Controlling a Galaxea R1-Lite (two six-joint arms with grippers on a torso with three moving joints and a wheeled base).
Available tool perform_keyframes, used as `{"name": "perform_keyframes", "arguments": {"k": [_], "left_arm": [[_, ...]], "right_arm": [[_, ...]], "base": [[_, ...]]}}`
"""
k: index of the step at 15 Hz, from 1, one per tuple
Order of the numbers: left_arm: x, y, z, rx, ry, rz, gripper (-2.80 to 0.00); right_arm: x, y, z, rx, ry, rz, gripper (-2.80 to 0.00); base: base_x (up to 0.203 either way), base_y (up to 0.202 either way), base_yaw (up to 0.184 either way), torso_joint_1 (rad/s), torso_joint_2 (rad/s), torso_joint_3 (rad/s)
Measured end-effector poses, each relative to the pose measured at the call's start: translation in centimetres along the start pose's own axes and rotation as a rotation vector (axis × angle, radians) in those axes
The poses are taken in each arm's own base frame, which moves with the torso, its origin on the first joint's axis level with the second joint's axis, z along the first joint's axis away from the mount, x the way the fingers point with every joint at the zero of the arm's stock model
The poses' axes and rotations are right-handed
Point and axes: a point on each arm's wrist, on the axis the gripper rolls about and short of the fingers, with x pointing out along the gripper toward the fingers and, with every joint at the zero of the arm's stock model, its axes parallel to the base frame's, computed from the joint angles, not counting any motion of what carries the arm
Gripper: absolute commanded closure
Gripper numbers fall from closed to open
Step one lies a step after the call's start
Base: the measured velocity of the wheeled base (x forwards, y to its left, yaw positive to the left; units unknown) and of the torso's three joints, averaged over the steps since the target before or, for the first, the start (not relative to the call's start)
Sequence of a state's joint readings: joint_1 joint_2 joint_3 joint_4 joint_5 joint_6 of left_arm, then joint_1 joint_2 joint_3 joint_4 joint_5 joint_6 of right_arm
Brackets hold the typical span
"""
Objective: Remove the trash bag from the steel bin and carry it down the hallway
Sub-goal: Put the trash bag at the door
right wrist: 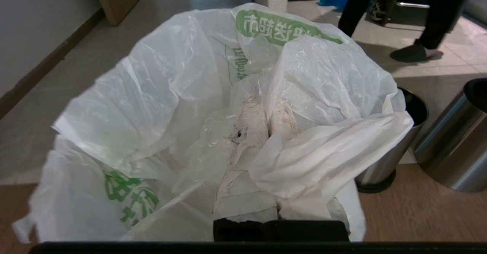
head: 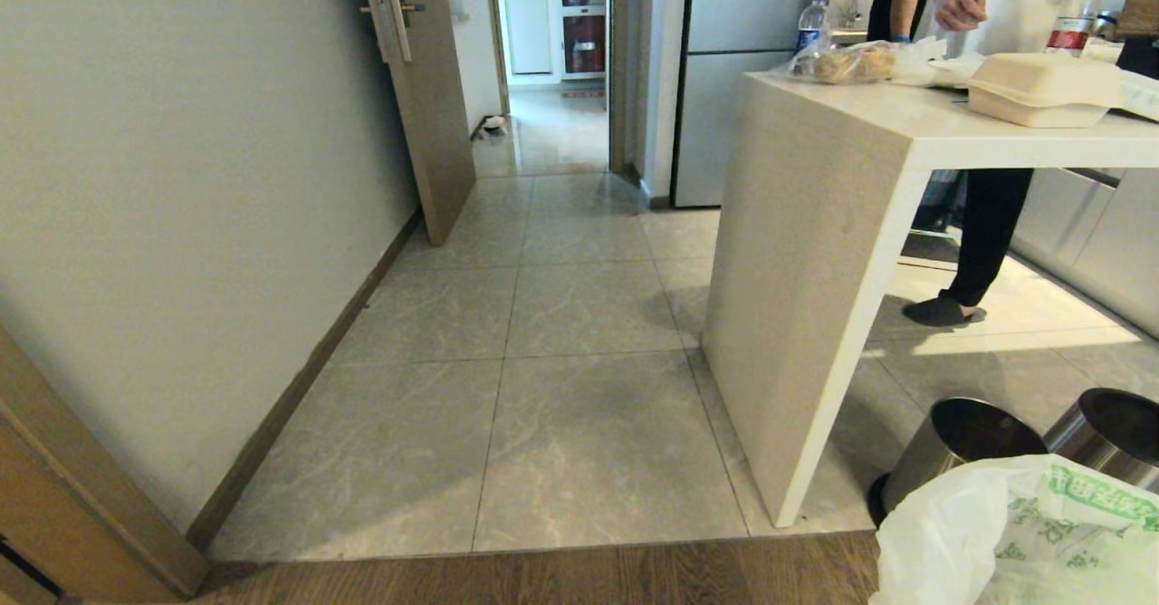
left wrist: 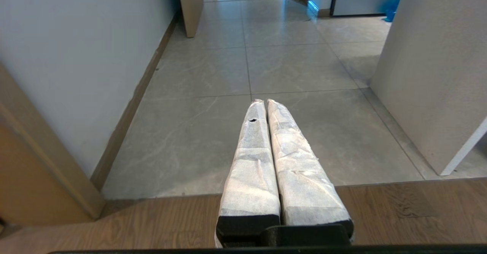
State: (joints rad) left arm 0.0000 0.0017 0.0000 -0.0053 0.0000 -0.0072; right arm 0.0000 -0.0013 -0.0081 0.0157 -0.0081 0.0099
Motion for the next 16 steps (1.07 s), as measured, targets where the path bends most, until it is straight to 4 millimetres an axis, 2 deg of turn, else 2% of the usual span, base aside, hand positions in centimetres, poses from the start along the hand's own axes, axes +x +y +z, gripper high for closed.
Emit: {"name": "perform_keyframes", "arguments": {"k": [2,9,13,16], "left_arm": [[0.00,0.00,0.00,0.000,0.000,0.000,0.00],[0.00,0.00,0.00,0.000,0.000,0.000,0.00],[0.00,0.00,-0.01,0.000,0.001,0.000,0.00],[0.00,0.00,0.00,-0.001,0.000,0.000,0.00]], "right_arm": [[0.00,0.00,0.00,-0.002,0.000,0.000,0.00],[0.00,0.00,0.01,-0.002,-0.001,0.001,0.00],[0.00,0.00,-0.01,-0.001,0.001,0.000,0.00],[0.00,0.00,-0.01,-0.001,0.000,0.001,0.00]], "base": [[0.007,-0.011,0.089,0.002,0.00,0.001],[0.000,-0.011,0.180,0.002,0.00,0.002],[0.001,0.001,-0.014,0.002,0.00,0.001],[0.001,0.007,-0.141,0.004,0.00,0.003]]}}
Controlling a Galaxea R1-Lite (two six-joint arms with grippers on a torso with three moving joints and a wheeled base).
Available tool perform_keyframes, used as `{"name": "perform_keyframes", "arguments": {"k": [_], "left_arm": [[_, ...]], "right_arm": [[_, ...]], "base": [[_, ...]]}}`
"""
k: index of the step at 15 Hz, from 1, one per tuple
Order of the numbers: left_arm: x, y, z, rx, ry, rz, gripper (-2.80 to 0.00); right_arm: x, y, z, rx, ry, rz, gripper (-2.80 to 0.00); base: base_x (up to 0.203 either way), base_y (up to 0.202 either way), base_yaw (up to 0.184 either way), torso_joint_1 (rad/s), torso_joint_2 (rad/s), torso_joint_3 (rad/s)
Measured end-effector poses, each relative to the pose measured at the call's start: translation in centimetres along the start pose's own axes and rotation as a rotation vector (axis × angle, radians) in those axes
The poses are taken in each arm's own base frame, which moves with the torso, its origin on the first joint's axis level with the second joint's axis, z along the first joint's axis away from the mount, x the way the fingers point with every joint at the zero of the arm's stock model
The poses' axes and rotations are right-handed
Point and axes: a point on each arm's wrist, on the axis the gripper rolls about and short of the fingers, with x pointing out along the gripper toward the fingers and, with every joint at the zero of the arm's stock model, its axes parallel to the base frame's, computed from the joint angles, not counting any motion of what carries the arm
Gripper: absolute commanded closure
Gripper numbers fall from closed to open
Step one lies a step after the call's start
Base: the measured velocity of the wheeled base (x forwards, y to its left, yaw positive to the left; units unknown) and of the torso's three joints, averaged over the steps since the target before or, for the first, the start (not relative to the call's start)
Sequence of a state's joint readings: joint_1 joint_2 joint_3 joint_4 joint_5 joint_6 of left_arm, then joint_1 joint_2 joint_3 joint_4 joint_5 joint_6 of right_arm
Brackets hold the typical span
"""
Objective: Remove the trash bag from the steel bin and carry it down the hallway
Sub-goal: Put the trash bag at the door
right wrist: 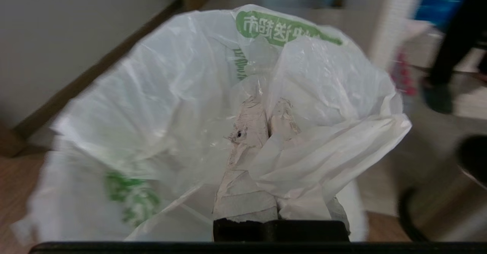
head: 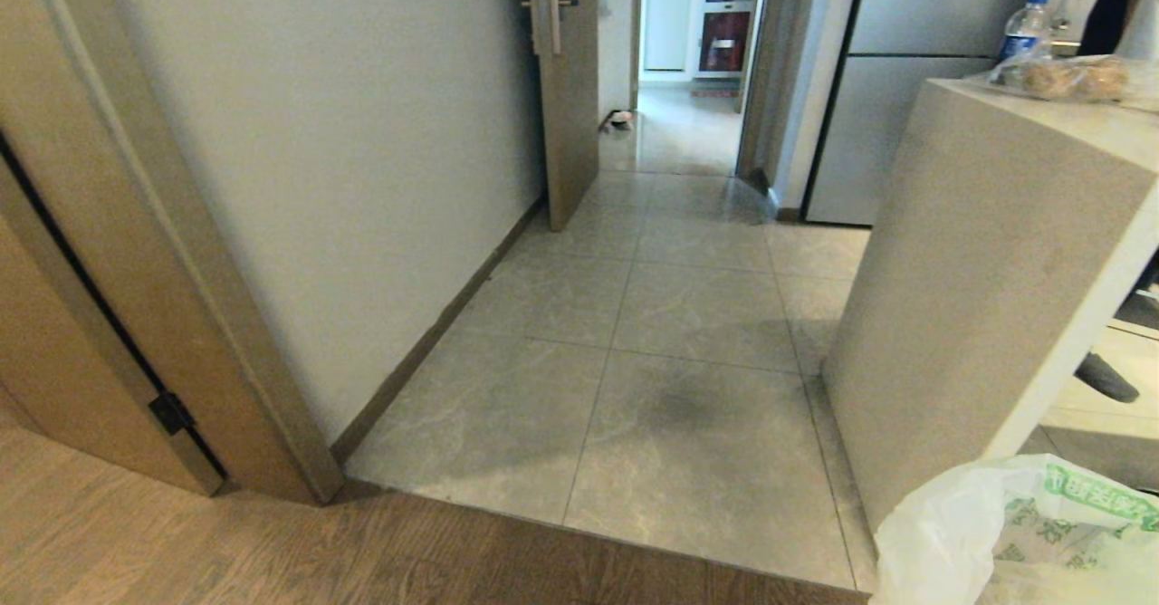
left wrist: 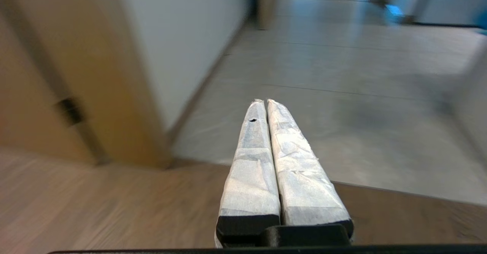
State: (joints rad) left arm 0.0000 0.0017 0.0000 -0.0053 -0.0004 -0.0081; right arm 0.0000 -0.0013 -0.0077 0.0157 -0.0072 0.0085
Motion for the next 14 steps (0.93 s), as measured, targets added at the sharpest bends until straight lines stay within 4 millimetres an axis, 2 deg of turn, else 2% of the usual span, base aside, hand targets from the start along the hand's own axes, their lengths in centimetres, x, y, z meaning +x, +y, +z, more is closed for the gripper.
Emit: {"name": "perform_keyframes", "arguments": {"k": [3,14], "left_arm": [[0.00,0.00,0.00,0.000,0.000,0.000,0.00],[0.00,0.00,0.00,0.001,0.000,0.000,0.00]], "right_arm": [[-0.01,0.00,0.02,0.000,-0.001,0.000,0.00],[-0.01,0.00,0.03,-0.001,-0.002,0.000,0.00]], "base": [[-0.001,0.007,-0.127,0.002,0.00,0.002],[0.000,0.000,0.000,0.000,0.00,0.000]]}}
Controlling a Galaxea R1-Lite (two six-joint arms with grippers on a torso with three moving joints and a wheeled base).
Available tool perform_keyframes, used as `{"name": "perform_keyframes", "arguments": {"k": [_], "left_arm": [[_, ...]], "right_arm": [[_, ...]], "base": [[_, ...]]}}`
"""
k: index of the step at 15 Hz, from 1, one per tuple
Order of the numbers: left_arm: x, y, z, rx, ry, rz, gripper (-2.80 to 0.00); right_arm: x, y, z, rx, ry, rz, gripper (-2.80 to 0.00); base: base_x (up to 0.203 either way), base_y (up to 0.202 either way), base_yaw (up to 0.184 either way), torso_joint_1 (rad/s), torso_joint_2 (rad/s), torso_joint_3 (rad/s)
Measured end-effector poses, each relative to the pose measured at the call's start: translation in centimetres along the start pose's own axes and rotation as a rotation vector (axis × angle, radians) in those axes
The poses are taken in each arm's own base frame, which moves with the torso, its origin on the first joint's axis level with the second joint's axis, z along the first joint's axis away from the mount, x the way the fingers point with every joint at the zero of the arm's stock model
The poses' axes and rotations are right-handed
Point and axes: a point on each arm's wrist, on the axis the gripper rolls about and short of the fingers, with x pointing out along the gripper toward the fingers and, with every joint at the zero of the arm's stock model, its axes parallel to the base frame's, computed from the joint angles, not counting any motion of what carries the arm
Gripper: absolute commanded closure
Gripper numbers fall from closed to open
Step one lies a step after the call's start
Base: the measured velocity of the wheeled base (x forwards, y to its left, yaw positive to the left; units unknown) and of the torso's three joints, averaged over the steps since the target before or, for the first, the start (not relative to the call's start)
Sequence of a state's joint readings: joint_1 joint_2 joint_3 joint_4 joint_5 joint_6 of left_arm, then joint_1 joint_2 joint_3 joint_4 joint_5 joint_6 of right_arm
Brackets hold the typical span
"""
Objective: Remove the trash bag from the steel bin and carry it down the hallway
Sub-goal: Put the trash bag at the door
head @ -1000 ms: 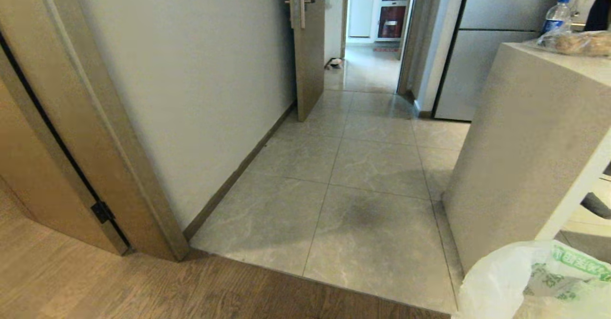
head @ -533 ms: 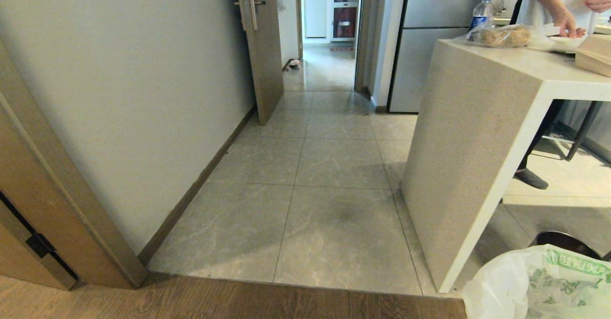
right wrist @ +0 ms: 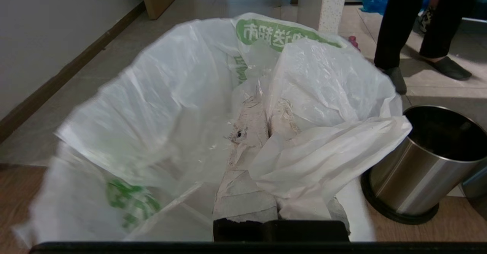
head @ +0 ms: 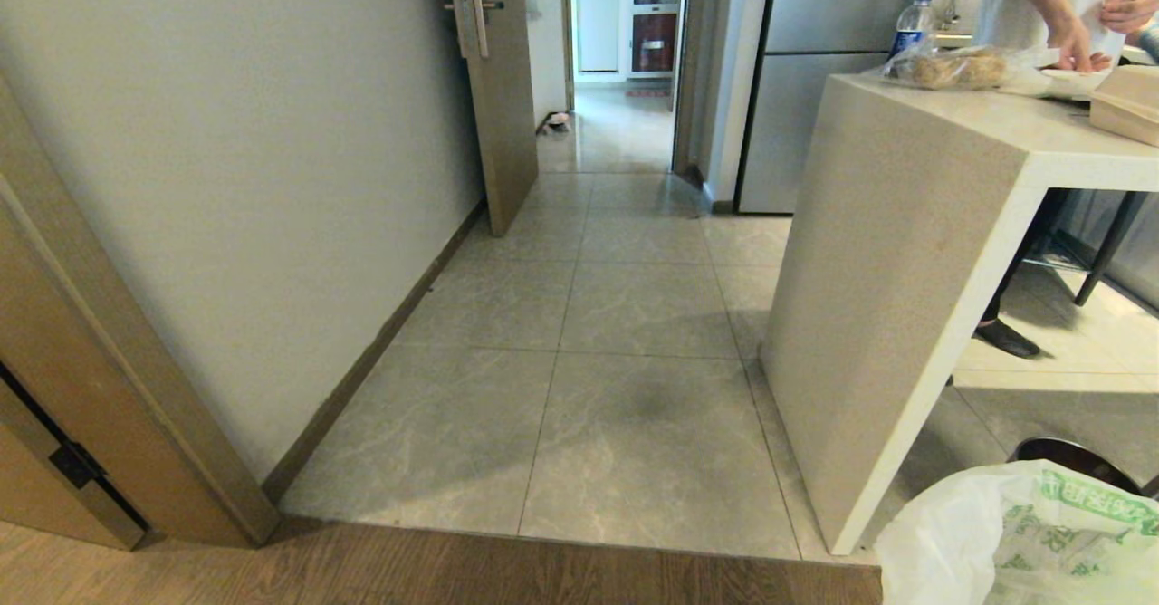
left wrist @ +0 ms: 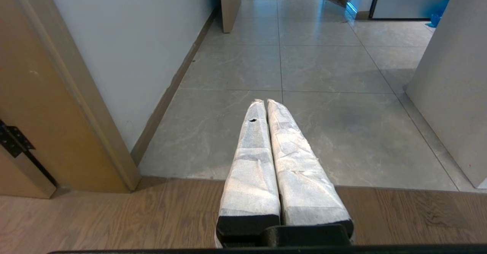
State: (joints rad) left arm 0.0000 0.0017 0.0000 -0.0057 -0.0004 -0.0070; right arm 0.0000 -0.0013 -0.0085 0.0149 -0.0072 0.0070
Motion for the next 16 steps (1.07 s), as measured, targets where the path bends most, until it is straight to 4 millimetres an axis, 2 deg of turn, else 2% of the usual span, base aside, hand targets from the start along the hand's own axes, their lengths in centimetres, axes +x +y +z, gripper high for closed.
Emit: {"name": "perform_keyframes", "arguments": {"k": [16], "left_arm": [[0.00,0.00,0.00,0.000,0.000,0.000,0.00]], "right_arm": [[0.00,0.00,0.00,0.001,0.000,0.000,0.00]], "base": [[0.185,0.000,0.001,0.002,0.00,0.002]]}}
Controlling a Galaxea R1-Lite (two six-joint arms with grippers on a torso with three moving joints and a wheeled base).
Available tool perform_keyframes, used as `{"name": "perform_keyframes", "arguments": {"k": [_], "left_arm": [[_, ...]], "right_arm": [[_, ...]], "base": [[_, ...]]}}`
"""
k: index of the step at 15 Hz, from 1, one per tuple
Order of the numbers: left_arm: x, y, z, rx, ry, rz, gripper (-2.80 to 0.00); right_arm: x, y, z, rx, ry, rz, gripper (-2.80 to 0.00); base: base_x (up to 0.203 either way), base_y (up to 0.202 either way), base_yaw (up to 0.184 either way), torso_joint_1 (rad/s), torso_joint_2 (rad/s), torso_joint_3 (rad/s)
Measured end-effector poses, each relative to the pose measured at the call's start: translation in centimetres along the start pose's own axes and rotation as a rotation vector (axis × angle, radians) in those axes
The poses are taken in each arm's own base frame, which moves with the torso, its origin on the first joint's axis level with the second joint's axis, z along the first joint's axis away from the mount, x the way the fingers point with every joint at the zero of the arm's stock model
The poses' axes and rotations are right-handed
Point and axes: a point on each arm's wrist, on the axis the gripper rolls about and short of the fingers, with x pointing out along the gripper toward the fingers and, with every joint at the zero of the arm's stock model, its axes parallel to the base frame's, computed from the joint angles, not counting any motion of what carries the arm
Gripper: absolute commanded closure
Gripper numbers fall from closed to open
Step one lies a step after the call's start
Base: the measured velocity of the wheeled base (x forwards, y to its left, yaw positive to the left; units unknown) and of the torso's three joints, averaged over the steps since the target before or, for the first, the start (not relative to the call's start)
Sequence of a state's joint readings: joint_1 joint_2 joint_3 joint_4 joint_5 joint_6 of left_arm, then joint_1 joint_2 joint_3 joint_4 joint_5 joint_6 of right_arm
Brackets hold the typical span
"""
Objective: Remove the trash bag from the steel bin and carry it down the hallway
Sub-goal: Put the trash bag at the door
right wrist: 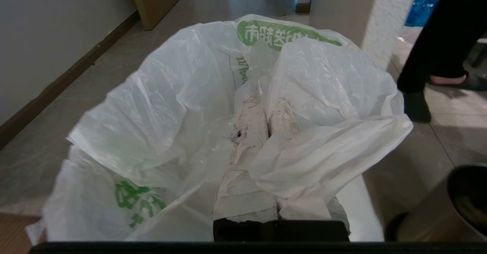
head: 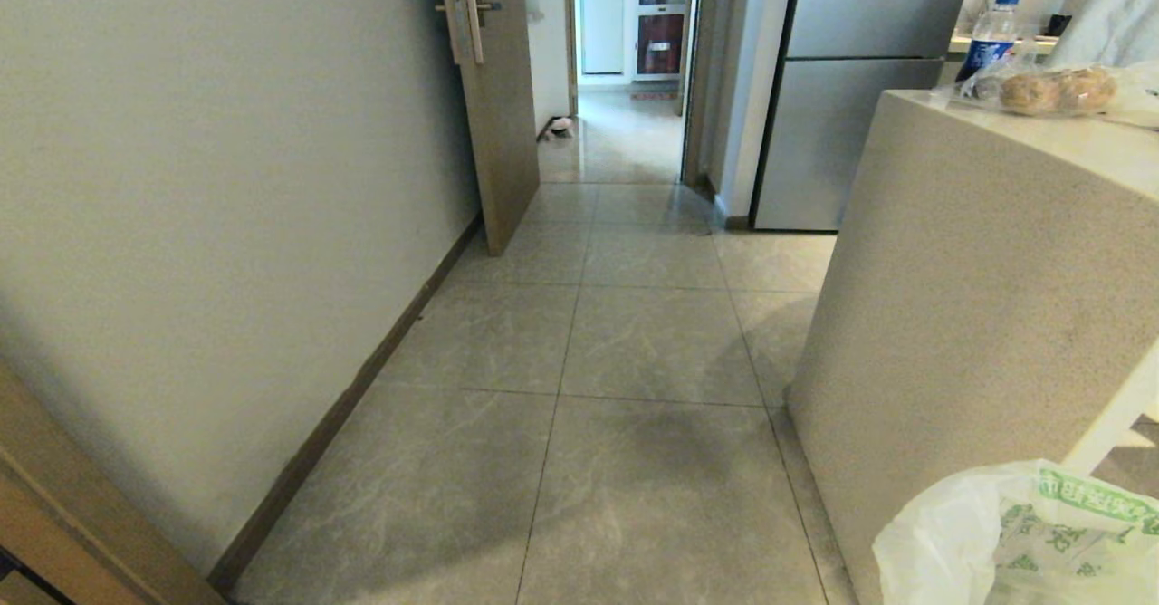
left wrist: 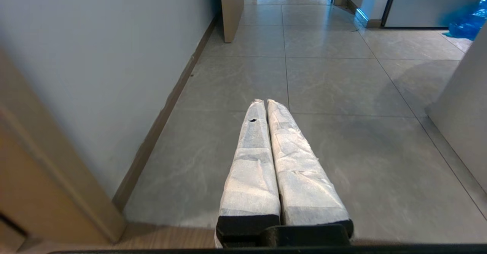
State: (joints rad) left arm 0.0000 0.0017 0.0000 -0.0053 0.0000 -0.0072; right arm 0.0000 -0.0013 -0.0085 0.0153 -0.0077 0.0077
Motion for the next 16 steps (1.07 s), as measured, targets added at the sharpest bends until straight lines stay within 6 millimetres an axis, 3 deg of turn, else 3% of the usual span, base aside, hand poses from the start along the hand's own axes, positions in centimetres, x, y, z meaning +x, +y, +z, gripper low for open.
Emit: {"name": "perform_keyframes", "arguments": {"k": [16], "left_arm": [[0.00,0.00,0.00,0.000,0.000,0.000,0.00]], "right_arm": [[0.00,0.00,0.00,0.001,0.000,0.000,0.00]], "base": [[0.189,0.000,0.000,0.002,0.00,0.002]]}}
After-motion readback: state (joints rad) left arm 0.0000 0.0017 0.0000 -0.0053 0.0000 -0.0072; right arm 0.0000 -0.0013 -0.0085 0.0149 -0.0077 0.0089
